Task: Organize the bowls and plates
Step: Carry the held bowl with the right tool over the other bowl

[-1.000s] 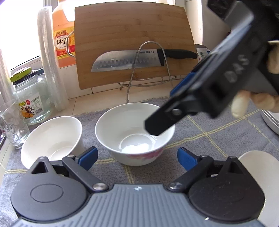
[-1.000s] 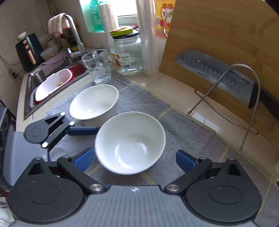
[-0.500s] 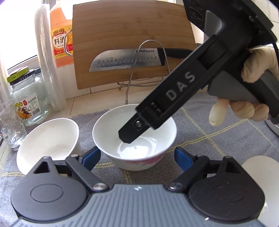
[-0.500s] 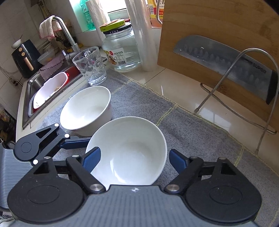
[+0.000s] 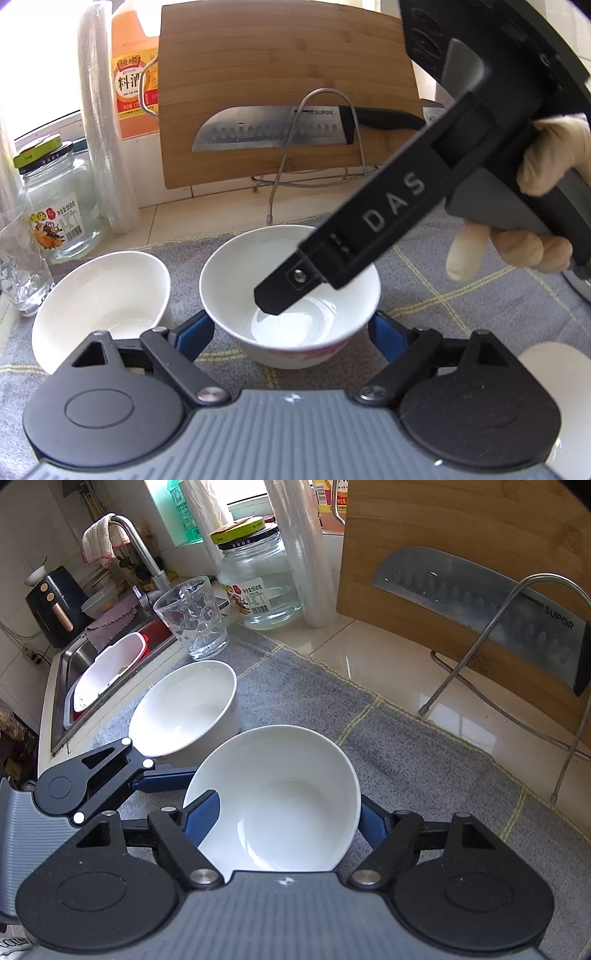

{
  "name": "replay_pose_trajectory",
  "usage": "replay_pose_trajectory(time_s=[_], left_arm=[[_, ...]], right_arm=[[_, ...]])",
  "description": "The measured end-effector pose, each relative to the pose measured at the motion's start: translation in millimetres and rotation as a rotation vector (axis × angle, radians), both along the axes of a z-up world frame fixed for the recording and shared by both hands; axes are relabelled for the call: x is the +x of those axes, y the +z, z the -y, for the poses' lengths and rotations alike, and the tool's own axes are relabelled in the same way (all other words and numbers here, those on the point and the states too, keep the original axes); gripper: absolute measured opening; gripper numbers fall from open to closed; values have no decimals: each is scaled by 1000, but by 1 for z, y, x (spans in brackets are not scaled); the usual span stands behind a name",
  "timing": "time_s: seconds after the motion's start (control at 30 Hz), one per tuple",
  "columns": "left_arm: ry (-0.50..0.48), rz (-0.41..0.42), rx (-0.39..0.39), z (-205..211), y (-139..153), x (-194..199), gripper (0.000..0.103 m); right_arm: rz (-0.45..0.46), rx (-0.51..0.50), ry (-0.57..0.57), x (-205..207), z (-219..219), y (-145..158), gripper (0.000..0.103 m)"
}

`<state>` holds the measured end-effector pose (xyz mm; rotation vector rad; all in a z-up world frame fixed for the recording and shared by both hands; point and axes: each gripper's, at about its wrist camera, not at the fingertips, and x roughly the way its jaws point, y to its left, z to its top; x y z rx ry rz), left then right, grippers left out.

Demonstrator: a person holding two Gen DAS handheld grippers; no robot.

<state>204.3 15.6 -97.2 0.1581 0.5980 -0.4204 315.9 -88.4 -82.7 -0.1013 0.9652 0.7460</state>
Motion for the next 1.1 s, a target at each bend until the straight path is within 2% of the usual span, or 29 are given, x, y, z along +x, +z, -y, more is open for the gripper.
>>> replay_pose_trajectory(time_s=[0.47, 0.7, 1.1], left_arm=[[-16, 17, 15, -2, 17, -17, 90], [-24, 44, 9, -4, 35, -36, 90], [-62, 83, 16, -2, 54, -74, 90]], right_arm=[[13, 18, -4, -20, 3, 23, 83], [17, 55, -12, -41, 10, 43, 84], [65, 64, -17, -92, 21, 65, 84]])
